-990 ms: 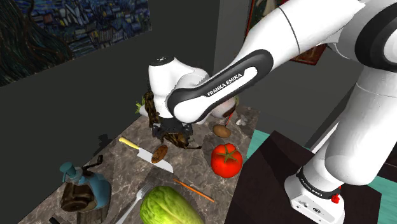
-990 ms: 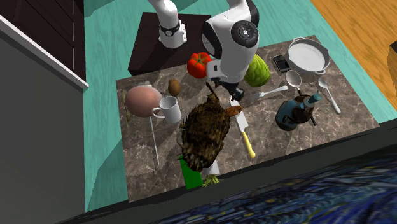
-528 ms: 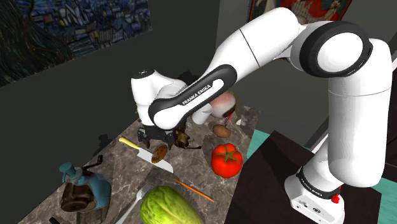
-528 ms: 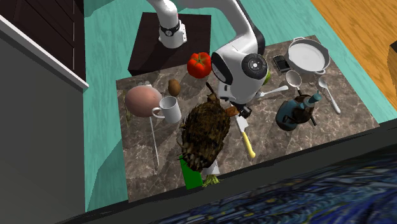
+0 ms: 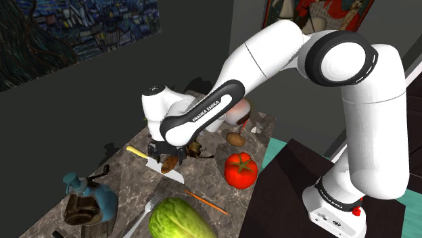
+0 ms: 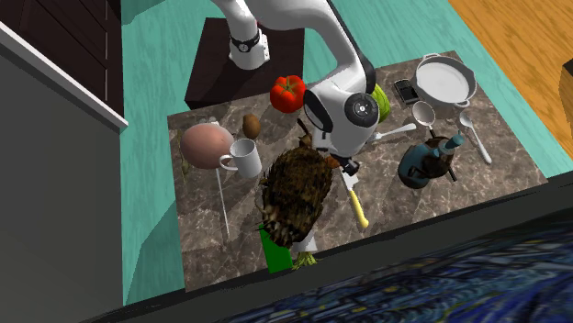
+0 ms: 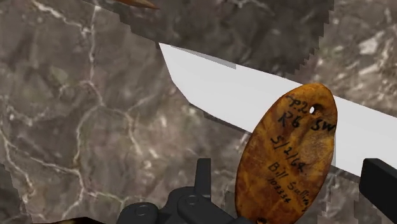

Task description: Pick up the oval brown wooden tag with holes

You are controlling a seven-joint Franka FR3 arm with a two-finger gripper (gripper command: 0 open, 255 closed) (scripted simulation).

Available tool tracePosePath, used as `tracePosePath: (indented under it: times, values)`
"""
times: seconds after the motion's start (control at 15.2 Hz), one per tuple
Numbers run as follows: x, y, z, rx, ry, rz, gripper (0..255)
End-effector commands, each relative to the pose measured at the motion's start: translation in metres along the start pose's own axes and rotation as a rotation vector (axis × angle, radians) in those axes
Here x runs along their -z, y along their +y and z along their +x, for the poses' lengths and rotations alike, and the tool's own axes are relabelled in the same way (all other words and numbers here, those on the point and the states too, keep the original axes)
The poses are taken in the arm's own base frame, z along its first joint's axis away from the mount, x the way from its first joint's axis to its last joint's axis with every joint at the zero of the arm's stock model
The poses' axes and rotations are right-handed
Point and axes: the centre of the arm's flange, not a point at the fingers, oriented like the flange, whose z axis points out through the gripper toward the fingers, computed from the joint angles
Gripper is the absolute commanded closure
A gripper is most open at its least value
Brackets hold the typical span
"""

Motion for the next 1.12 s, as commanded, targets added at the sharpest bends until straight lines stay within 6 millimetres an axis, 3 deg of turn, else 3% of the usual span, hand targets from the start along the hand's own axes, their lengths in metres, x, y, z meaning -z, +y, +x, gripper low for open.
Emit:
tracePosePath:
  times: [0.0, 0.59, 1.06]
  values:
    - [-0.001, 0.0, 0.001, 0.0, 0.0, 0.0, 255]
    - [-0.002, 0.0, 0.001, 0.0, 0.0, 0.001, 255]
    - [0.035, 0.001, -0.002, 0.0, 0.0, 0.001, 255]
